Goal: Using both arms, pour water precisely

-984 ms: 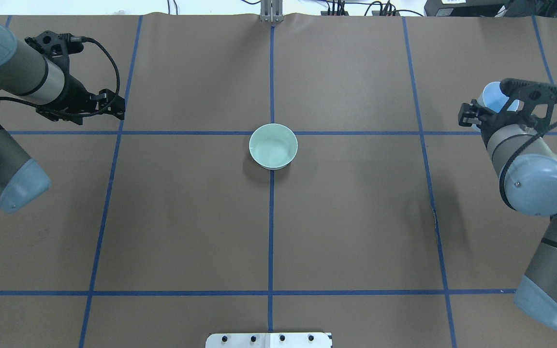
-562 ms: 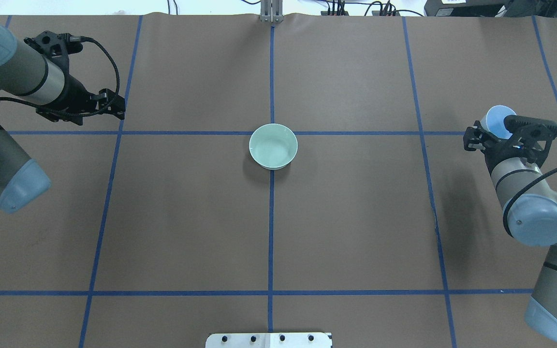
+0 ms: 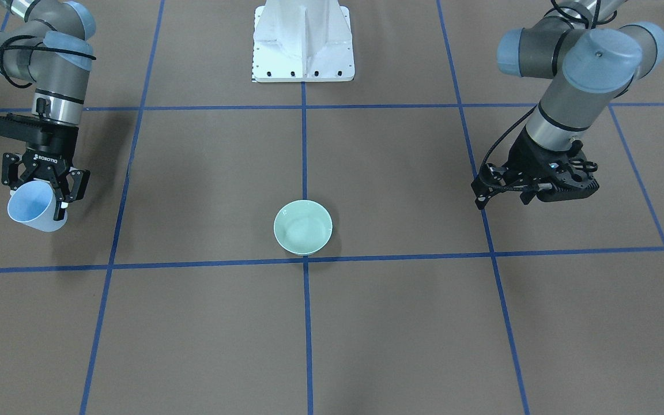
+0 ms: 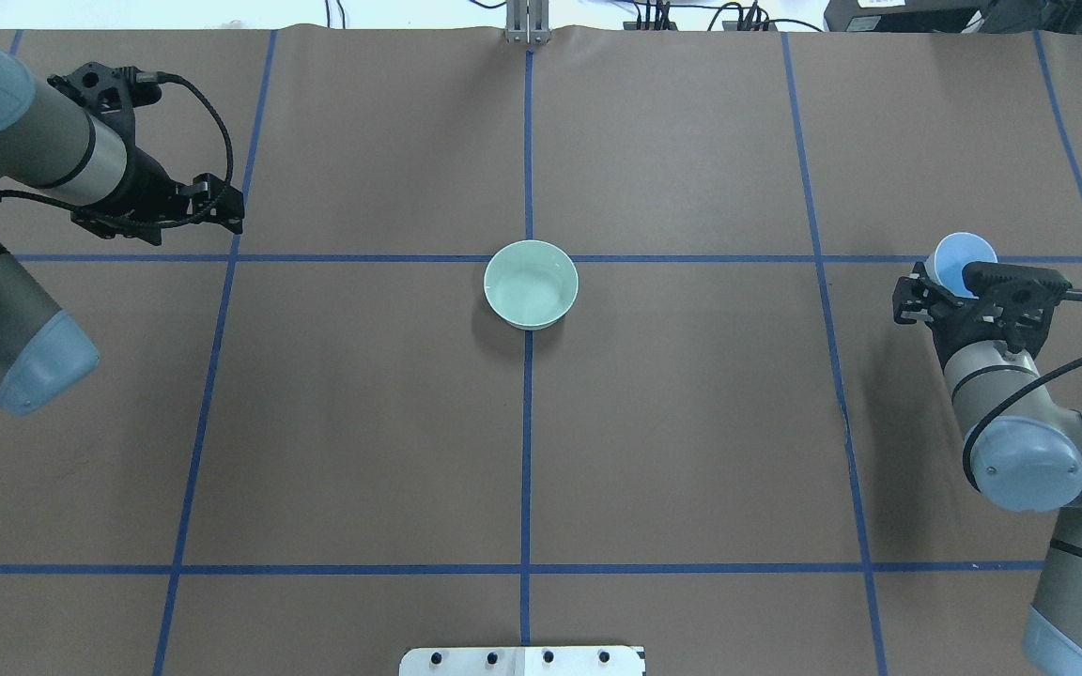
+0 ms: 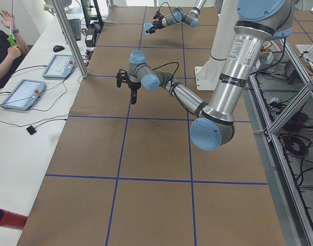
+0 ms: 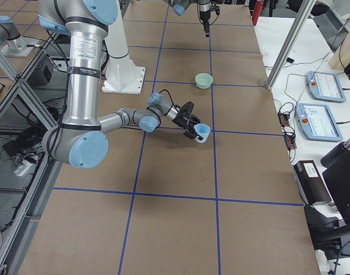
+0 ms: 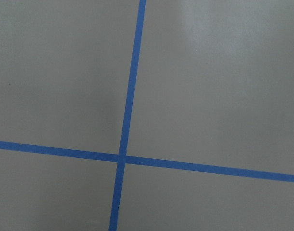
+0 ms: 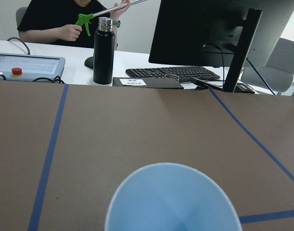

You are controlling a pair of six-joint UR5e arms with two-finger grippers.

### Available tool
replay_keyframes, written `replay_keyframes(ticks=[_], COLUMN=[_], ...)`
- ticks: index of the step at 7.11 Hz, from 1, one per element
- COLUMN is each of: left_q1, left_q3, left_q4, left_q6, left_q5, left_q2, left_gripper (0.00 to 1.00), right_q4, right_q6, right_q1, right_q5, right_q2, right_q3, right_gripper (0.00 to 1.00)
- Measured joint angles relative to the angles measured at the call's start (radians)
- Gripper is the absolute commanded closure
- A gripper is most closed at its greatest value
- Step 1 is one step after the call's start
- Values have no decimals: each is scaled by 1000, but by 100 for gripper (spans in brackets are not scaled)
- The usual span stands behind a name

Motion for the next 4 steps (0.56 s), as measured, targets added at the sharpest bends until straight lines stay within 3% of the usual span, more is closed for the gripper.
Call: replay_keyframes(ticks=[3, 4], left_q1=[0, 0], left_q3=[3, 4], left_q4=[0, 0], left_q6=[0, 0], left_q5=[0, 0], left_q2=[1, 0], left_gripper=[0, 0], right_q4=[1, 1], right_q6=[46, 49], right_q1=[-46, -53], right_q5=[-19, -24], right_q2=[29, 31], right_q3=[-38, -42], right_gripper=[100, 91])
